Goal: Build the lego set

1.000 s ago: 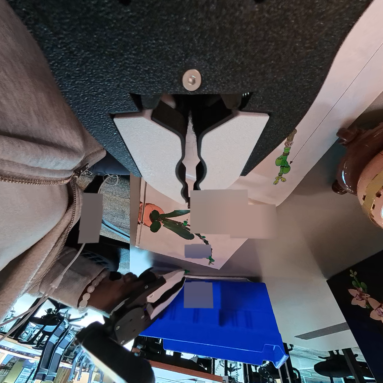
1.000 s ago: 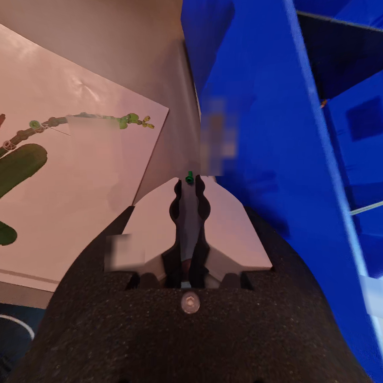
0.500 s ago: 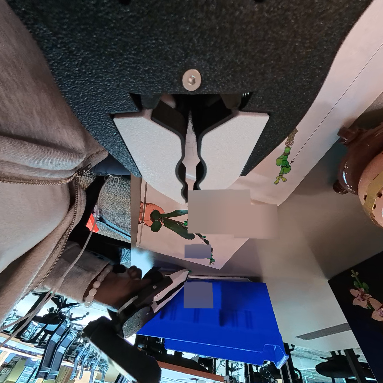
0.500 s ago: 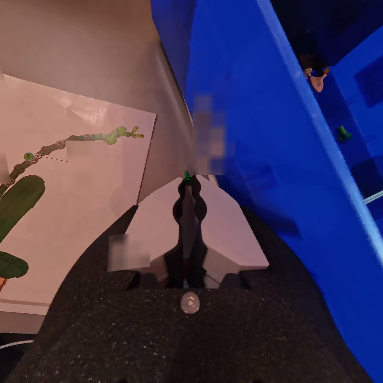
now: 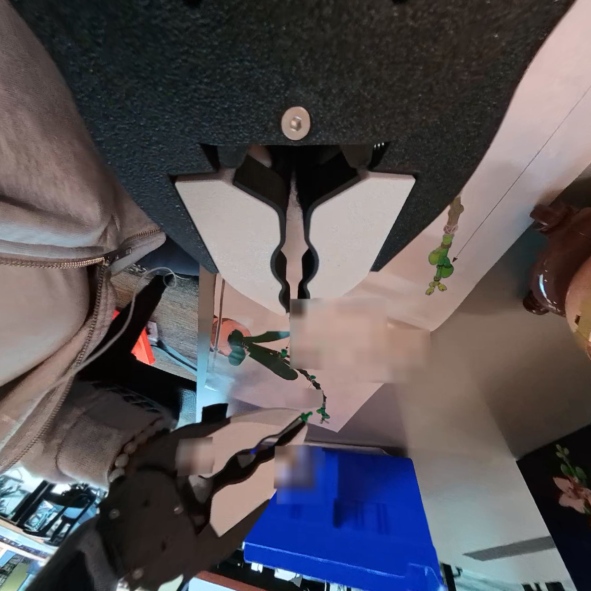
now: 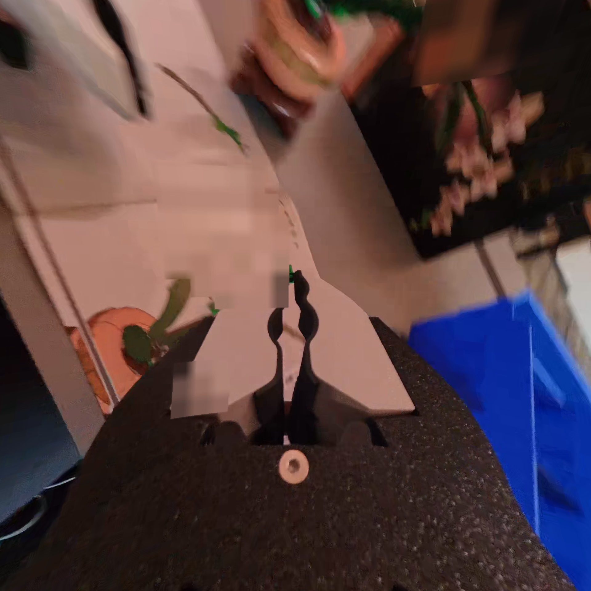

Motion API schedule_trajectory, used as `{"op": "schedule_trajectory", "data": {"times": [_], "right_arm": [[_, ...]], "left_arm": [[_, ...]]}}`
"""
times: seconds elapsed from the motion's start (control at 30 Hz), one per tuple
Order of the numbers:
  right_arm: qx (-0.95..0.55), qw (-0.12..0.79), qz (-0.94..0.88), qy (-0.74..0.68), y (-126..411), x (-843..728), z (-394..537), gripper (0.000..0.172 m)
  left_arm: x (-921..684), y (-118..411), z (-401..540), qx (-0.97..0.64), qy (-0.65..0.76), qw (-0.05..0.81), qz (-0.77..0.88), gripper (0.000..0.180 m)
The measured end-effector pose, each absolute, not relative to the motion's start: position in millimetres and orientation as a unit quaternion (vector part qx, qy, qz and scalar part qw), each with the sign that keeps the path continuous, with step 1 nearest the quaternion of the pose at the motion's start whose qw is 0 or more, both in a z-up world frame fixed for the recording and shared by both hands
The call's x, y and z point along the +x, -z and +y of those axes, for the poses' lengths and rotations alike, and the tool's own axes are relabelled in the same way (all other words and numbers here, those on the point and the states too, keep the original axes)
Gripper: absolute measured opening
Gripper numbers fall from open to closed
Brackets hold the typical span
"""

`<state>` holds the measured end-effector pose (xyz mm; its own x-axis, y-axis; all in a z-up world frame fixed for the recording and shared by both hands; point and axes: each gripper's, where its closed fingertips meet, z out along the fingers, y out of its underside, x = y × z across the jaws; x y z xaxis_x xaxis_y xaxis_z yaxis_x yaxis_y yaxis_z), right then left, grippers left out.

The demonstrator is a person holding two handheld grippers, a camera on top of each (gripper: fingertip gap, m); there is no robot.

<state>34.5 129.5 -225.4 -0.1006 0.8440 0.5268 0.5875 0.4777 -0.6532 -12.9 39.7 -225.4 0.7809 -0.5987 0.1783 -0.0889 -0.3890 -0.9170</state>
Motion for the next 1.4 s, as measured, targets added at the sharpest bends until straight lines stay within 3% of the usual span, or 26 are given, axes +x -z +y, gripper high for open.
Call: {"op": "schedule_trajectory", "data": {"times": [0.2,0.43,0.7,1.4], "right_arm": [[-0.253,0.430,-0.844,-0.195,215,-7,57,0.004],[-0.176,0.336,-0.896,-0.231,243,-11,32,0.004],[-0.122,0.391,-0.903,-0.130,259,-21,28,0.003],[-0.124,0.388,-0.897,-0.173,259,-21,22,0.003]], "left_arm": [[-6,244,26,-0.832,0.319,0.398,0.216,0.003],[-9,265,14,-0.875,0.260,0.317,0.257,0.003],[-12,267,19,-0.890,0.276,0.312,0.185,0.003],[-11,267,19,-0.881,0.282,0.324,0.196,0.003]]}}
